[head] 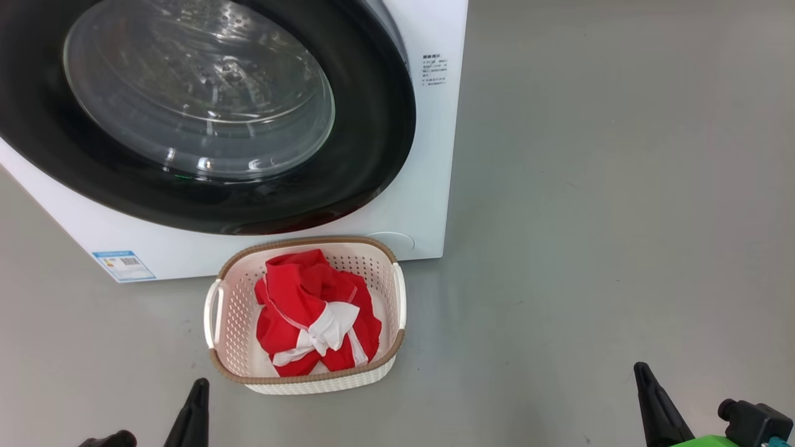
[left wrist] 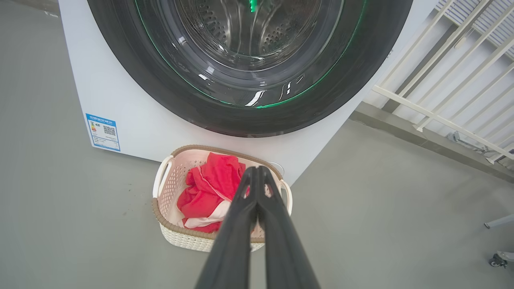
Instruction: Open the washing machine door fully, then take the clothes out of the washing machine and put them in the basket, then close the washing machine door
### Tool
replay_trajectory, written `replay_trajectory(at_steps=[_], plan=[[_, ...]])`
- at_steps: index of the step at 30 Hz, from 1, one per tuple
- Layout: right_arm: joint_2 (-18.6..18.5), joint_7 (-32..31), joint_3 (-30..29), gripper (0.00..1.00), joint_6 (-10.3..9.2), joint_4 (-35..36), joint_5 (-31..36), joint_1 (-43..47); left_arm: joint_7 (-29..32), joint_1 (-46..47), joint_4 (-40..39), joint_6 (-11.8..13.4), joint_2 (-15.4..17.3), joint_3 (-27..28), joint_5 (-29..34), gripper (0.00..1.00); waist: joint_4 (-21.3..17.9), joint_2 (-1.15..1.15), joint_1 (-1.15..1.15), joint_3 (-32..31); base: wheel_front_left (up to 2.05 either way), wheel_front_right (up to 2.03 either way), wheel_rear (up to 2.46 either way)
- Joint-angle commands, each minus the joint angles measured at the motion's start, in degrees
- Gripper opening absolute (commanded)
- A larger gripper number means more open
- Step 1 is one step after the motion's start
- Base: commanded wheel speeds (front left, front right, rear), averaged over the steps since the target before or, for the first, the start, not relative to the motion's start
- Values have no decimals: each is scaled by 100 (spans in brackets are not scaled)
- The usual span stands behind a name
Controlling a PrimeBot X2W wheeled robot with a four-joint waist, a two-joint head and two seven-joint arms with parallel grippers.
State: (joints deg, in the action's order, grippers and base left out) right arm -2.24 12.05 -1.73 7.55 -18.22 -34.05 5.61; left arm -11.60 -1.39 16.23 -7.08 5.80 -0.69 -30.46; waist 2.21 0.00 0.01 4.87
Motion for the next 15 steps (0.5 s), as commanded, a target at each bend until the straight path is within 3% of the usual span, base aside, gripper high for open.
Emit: replay_trajectory(at_steps=[1, 15], plan=[[-82, -37, -34, 0, -1, 155, -198, -202, 43, 118, -115, -6, 48, 84, -186, 0, -4, 0, -1, -9, 0, 0, 0], [-100, -255, -65, 0, -2, 191, -966, -331, 260, 202, -129, -11, 19, 147, -998, 0, -33, 0, -1, -70, 0, 0, 0]])
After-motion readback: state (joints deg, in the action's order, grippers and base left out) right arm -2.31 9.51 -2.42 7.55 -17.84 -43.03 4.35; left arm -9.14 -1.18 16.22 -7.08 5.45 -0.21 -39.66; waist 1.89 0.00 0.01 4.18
